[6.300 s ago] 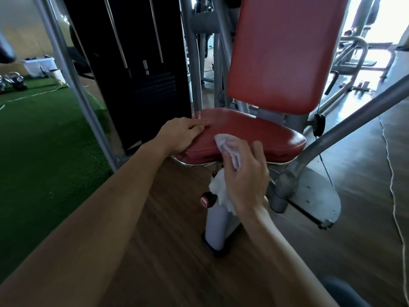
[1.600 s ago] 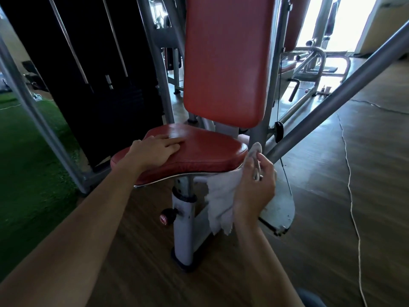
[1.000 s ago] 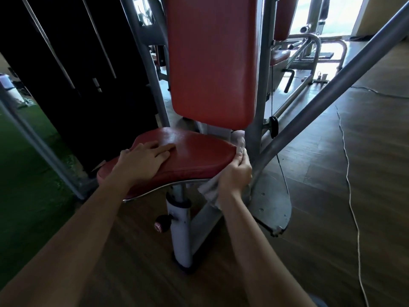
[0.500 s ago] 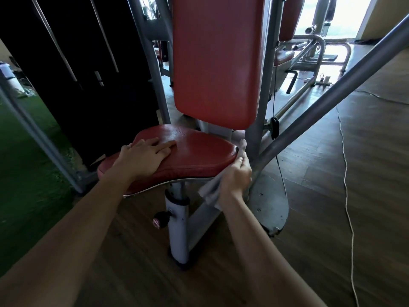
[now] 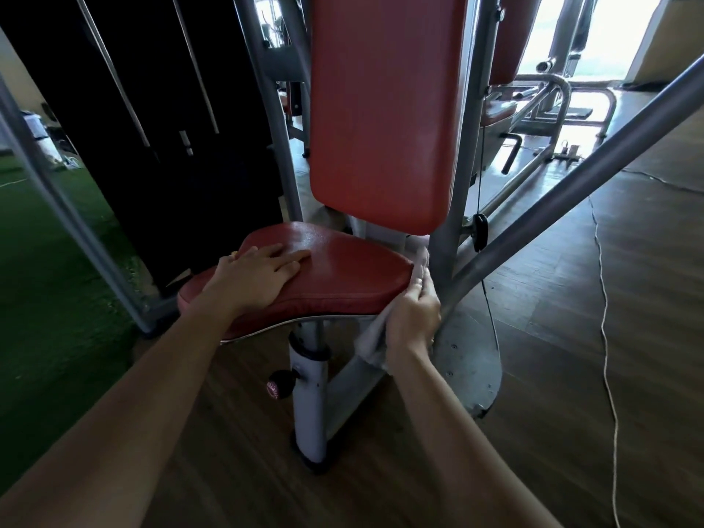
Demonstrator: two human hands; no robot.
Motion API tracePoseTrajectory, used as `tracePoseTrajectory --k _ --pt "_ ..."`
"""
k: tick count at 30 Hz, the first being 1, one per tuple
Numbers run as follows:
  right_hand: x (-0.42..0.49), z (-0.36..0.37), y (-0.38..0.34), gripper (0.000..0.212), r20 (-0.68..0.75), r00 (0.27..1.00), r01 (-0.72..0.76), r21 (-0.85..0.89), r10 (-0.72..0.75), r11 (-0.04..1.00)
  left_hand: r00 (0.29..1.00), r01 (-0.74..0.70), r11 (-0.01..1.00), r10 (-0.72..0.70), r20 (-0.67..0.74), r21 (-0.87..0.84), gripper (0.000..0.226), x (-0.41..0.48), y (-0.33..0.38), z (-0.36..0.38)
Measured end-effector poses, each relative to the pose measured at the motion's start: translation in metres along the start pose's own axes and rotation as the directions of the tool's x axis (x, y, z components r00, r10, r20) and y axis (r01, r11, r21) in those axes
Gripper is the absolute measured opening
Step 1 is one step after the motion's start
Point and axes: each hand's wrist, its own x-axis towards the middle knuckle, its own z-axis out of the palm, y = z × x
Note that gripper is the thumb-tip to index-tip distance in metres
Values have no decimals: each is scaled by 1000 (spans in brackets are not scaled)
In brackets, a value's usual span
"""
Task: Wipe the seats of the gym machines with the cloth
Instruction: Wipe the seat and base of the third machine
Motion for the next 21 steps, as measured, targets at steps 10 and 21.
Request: tracePoseTrajectory --k 10,21 --pt "-31 9 23 52 67 987 140 55 -144 989 1000 27 998 -26 18 -53 47 -3 2 -5" --pt "-4 -24 -8 30 93 759 628 -368 -644 686 982 -113 976 138 131 -185 46 4 -18 -12"
